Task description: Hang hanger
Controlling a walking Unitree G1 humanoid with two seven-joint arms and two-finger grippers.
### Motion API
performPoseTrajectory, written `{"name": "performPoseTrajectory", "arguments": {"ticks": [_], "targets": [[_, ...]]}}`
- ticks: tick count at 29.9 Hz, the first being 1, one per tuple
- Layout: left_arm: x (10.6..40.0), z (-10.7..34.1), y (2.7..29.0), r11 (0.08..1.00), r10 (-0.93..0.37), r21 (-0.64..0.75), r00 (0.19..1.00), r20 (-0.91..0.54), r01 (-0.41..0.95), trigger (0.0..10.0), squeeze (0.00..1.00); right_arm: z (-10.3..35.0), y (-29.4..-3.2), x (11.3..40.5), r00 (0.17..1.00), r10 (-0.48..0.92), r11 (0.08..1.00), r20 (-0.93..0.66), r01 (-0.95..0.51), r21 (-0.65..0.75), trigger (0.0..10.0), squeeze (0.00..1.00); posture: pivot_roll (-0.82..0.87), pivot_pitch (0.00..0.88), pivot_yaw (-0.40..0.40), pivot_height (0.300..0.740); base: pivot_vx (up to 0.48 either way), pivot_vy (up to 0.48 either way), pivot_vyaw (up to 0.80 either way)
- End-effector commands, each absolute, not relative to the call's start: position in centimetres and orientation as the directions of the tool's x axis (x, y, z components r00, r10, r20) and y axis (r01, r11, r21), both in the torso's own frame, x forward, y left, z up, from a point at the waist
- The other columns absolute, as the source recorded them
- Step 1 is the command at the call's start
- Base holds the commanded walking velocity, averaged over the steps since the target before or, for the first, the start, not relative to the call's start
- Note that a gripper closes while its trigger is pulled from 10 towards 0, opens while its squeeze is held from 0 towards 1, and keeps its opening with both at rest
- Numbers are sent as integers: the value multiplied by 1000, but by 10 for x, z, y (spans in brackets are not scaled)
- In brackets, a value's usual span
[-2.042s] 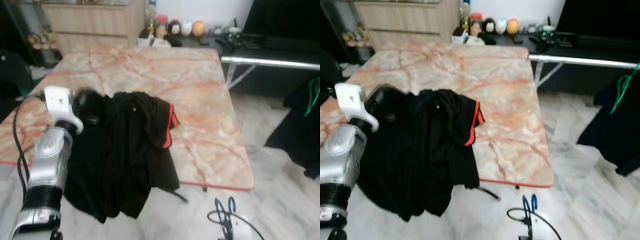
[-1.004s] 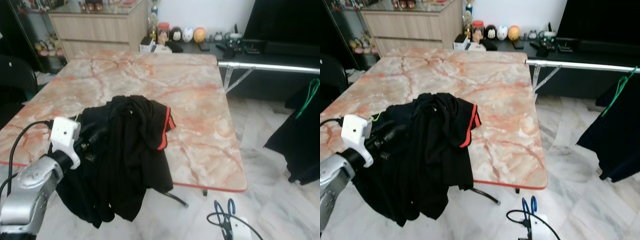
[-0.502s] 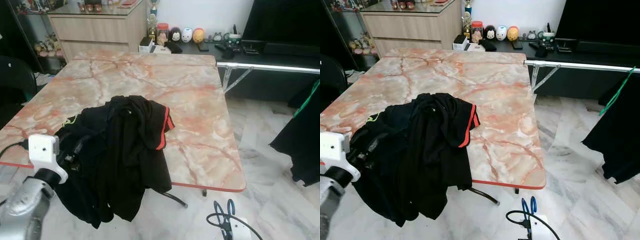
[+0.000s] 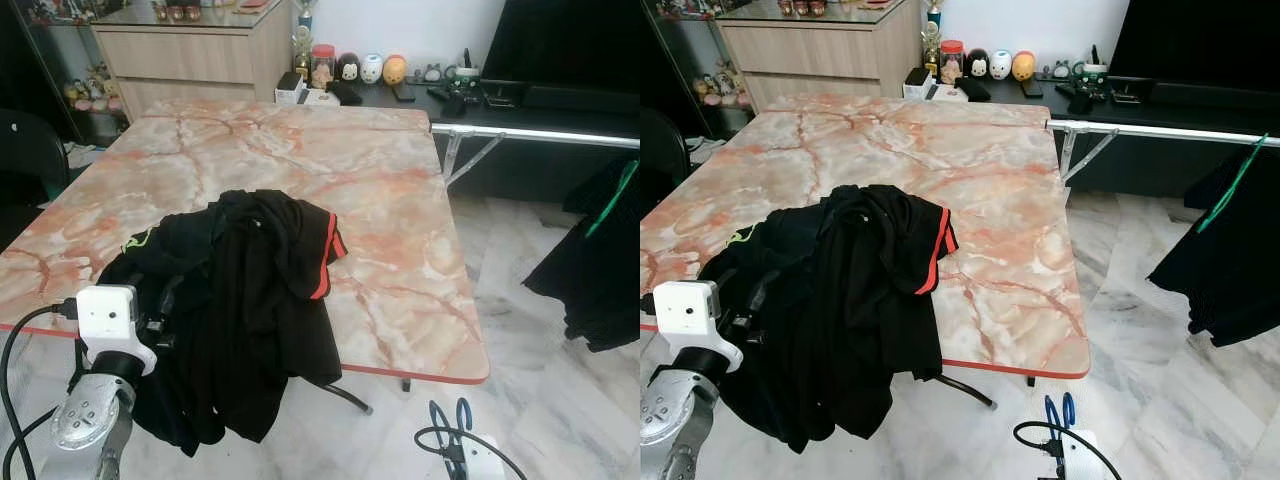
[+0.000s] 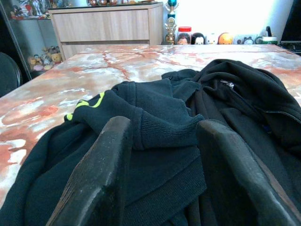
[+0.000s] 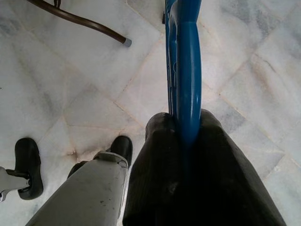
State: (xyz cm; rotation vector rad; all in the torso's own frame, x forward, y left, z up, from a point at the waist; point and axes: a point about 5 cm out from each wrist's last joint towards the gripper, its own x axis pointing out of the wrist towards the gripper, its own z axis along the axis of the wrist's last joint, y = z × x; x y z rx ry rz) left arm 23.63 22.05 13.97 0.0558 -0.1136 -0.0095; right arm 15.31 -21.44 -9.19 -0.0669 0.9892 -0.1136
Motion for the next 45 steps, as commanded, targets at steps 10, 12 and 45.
{"name": "performPoseTrajectory", "arguments": {"ticks": [10,12,45], "targets": [[240,144,212,997,-9,79,987,158,-3,10000,0,-90,-219,156,554,-133,991,-822,63,-118,10000,0,129,0,-35,740,0,0,0],[240,144,211,997,-11,80,987,160,-2,10000,0,-90,-219,156,555,-133,991,-821,63,-118,10000,0,127,0,-33,740,0,0,0],[242,142,204,996,-27,84,987,156,14,10000,0,-89,-222,155,552,-141,990,-822,63,-128,10000,0,111,0,-34,740,-157,0,0]]}}
